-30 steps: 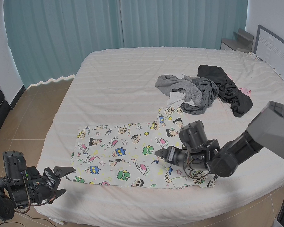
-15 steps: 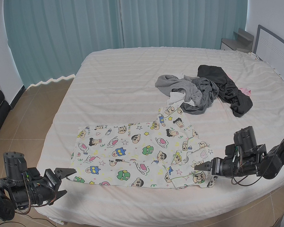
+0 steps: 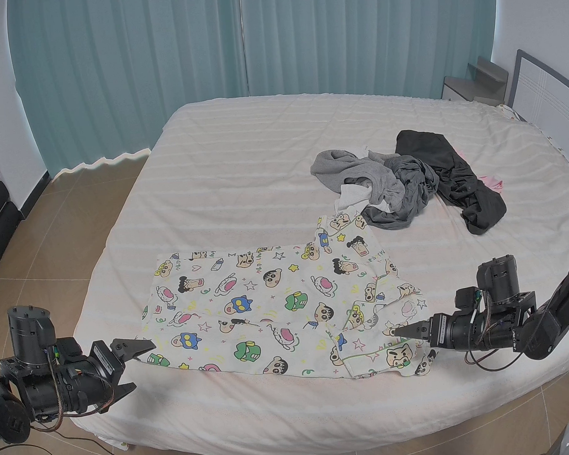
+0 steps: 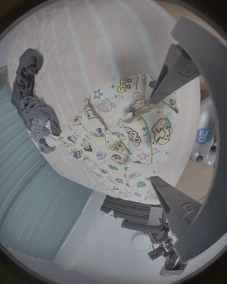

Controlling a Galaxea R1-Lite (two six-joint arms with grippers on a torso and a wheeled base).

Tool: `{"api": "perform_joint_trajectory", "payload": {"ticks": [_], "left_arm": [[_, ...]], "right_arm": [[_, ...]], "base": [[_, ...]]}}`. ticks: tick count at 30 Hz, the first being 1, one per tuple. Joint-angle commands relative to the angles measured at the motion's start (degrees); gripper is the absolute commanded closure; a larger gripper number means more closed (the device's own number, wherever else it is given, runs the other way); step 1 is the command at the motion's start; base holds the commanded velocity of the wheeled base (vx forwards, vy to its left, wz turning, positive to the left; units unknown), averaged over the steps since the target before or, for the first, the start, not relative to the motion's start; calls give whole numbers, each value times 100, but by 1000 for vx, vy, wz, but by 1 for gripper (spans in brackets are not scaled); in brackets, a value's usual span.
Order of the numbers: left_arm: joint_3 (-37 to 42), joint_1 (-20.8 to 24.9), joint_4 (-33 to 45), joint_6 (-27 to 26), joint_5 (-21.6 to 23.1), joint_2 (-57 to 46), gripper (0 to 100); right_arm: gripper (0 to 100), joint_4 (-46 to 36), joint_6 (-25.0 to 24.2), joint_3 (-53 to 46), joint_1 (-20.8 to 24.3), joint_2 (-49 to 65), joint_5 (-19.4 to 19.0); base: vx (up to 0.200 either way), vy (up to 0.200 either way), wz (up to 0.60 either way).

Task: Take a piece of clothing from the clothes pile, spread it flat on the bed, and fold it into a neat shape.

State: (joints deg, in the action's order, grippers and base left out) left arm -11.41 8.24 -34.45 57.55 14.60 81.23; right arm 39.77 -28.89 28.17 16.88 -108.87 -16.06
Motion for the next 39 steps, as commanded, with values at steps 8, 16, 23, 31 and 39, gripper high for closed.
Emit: {"api": "perform_joint_trajectory", "payload": {"ticks": [8,16,23,31,39], "left_arm": [[-2,2,0,2,-1,16,0],[-2,2,0,2,-1,16,0],[-2,2,0,2,-1,16,0],[-2,2,0,2,-1,16,0],[-2,2,0,2,-1,7,0]], "right_arm": [[0,479,94,39,43,-872,-38],[100,664,103,127,52,-969,-187],[100,673,94,145,52,-987,-170],[100,664,42,-110,78,-635,-144],[100,620,-99,-462,562,-196,322]], "base": [[0,0,0],[0,0,0],[0,0,0],[0,0,0],[0,0,0]]}}
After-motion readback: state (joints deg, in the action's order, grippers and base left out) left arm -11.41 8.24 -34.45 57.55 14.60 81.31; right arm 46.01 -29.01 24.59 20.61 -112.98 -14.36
